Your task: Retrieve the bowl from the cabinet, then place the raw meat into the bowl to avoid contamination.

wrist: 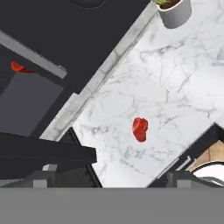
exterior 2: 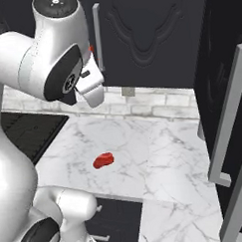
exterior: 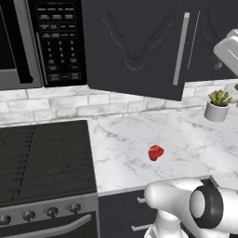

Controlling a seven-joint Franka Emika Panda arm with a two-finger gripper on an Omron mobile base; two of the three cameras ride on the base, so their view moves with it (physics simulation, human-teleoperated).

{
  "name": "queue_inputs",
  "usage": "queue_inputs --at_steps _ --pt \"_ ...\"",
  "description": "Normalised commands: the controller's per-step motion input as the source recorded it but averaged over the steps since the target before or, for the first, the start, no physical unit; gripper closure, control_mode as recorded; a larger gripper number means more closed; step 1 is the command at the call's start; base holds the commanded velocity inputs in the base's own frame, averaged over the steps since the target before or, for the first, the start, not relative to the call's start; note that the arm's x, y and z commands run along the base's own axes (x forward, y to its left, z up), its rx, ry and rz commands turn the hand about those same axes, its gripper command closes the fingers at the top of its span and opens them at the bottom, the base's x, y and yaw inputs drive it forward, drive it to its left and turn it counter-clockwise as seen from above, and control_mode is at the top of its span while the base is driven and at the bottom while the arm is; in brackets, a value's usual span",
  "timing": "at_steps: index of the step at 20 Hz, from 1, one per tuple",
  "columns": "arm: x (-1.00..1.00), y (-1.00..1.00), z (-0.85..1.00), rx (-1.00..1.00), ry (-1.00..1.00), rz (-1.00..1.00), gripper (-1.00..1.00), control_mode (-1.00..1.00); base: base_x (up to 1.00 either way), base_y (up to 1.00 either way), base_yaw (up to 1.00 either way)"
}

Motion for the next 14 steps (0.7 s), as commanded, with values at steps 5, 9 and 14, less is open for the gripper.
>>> queue_inputs --at_steps 5,9,14 --pt "0.26 -0.19 -0.18 0.50 0.03 0.02 -1.00 -1.00 0.00 0.00 0.00" --pt "0.48 0.03 -0.07 0.38 0.12 0.04 -1.00 -1.00 0.00 0.00 0.00" --pt "0.57 0.13 -0.01 0.21 0.12 0.04 -1.00 -1.00 0.00 0.00 0.00"
